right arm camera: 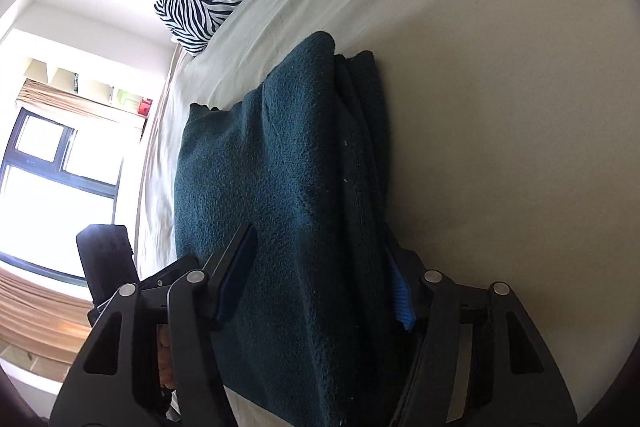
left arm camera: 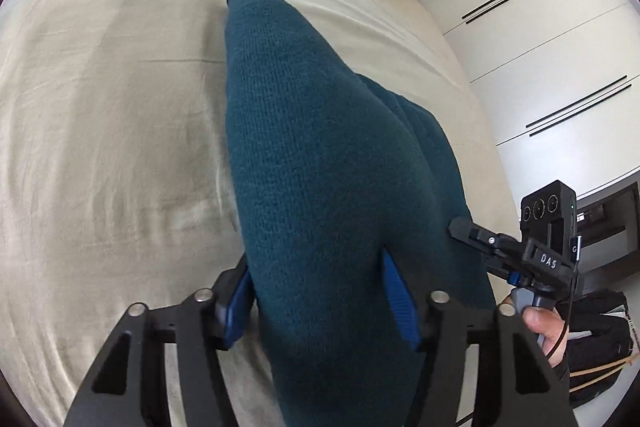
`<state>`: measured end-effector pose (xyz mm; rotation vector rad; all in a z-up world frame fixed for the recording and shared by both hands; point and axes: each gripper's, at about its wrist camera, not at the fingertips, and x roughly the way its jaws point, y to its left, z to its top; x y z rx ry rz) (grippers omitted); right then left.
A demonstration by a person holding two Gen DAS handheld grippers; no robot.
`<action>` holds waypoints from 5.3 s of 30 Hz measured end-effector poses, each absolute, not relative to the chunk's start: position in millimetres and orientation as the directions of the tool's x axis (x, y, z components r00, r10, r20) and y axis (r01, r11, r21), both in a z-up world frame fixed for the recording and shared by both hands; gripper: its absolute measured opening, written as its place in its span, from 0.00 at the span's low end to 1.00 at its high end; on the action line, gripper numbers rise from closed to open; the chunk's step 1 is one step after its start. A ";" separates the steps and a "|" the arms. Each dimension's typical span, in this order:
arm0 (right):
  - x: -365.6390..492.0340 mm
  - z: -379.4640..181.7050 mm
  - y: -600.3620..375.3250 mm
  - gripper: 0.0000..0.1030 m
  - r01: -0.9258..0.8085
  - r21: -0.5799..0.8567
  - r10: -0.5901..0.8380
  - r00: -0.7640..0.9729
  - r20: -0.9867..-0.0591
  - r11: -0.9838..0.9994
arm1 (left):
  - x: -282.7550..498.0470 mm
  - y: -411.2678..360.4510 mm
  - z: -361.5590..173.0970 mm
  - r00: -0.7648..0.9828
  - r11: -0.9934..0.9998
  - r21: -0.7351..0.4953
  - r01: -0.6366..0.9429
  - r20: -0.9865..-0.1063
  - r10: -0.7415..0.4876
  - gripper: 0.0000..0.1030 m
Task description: Fold small clothes
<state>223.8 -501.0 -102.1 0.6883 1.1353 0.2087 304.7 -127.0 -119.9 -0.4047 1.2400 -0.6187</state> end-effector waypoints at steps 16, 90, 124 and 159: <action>189.5 -34.8 -407.8 0.21 0.077 0.307 0.231 0.494 -0.838 0.949 | 250.5 -105.3 -57.3 0.314 0.842 -0.416 0.344 -0.794 -0.521 0.39; 94.1 -134.6 -289.5 0.08 0.181 0.769 0.633 0.469 -0.616 0.614 | 113.5 -5.1 -74.2 0.517 0.940 -0.162 0.300 -0.801 -0.303 0.69; 52.8 -83.7 -250.7 0.12 0.044 0.682 0.605 0.422 -0.675 0.730 | 106.9 -12.0 -79.7 0.529 0.945 -0.143 0.293 -0.799 -0.285 0.72; -111.7 111.9 -219.2 0.97 0.093 0.171 -0.013 0.909 -0.418 0.981 | -80.5 51.7 65.6 0.898 1.000 0.017 0.014 -0.441 -0.005 1.00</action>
